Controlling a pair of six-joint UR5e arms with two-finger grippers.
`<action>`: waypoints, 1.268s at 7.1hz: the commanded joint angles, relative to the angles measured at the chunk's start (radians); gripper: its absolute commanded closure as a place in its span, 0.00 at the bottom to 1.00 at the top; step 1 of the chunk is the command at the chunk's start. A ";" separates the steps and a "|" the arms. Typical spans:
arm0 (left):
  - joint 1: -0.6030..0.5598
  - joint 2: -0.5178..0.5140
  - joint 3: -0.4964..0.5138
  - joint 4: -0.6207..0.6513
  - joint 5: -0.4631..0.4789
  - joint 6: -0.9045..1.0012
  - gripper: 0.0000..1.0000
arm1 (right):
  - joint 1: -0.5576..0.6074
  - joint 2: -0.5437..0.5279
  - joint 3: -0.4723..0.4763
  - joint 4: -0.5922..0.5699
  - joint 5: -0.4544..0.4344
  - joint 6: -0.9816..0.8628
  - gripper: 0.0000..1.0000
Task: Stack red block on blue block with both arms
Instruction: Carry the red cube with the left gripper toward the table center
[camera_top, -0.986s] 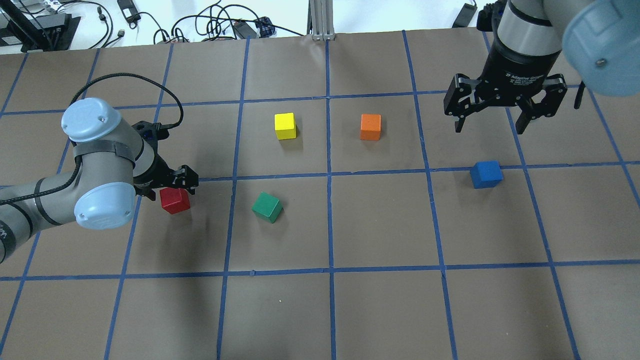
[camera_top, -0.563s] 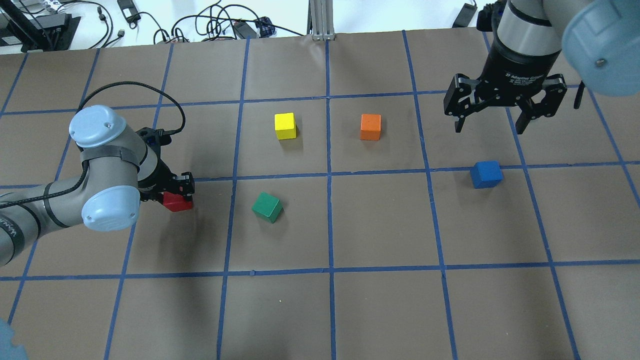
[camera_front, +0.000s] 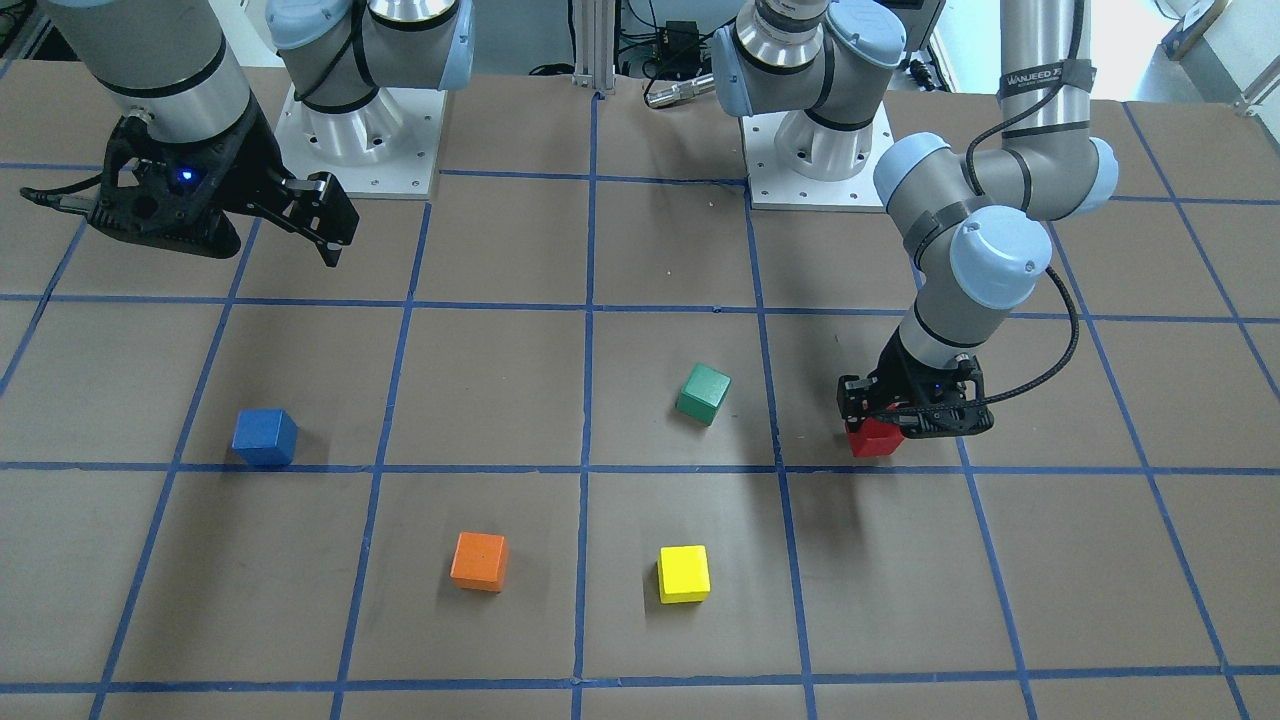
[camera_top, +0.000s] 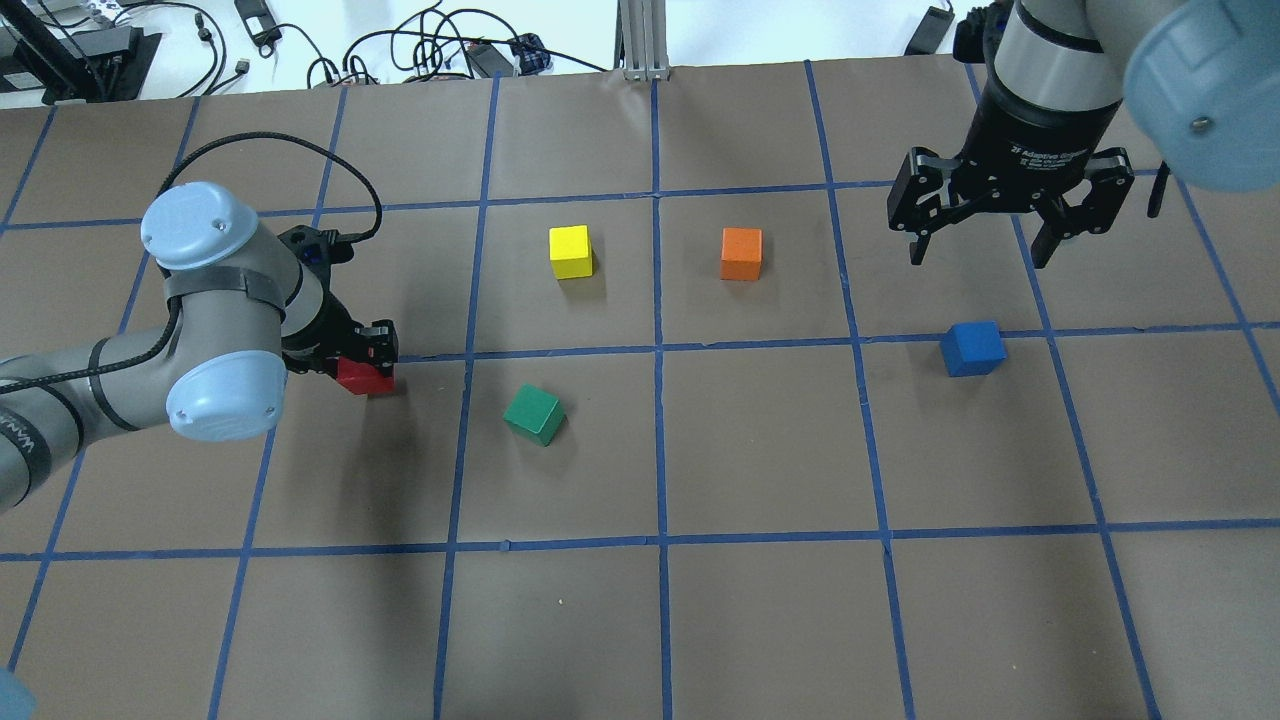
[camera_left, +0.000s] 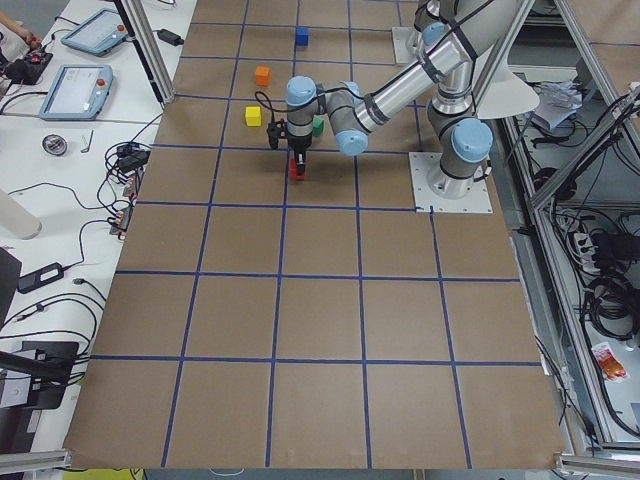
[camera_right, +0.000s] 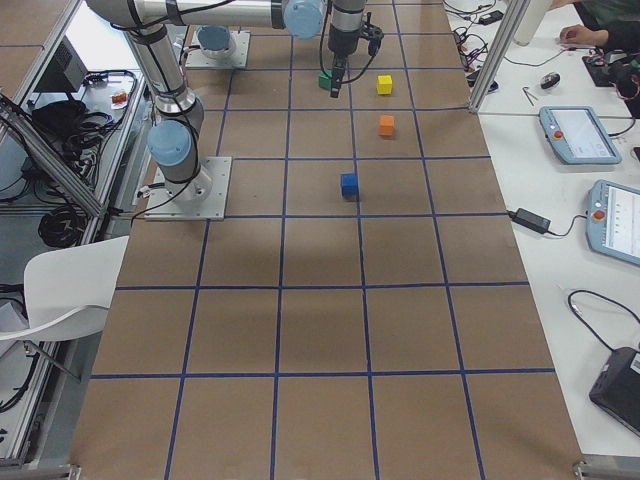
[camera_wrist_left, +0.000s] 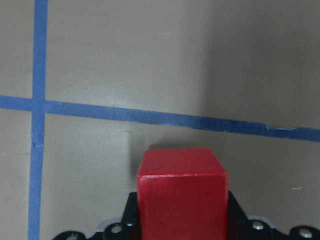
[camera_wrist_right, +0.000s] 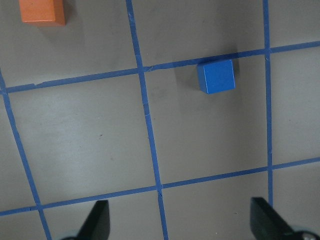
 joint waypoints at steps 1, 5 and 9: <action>-0.216 -0.013 0.206 -0.195 -0.027 -0.065 0.94 | 0.000 0.000 0.000 0.000 0.000 0.000 0.00; -0.511 -0.184 0.434 -0.243 -0.030 -0.349 0.96 | -0.012 0.002 -0.002 -0.002 -0.005 -0.035 0.00; -0.567 -0.301 0.409 -0.115 -0.031 -0.377 0.95 | -0.021 0.003 -0.003 -0.114 0.000 -0.046 0.00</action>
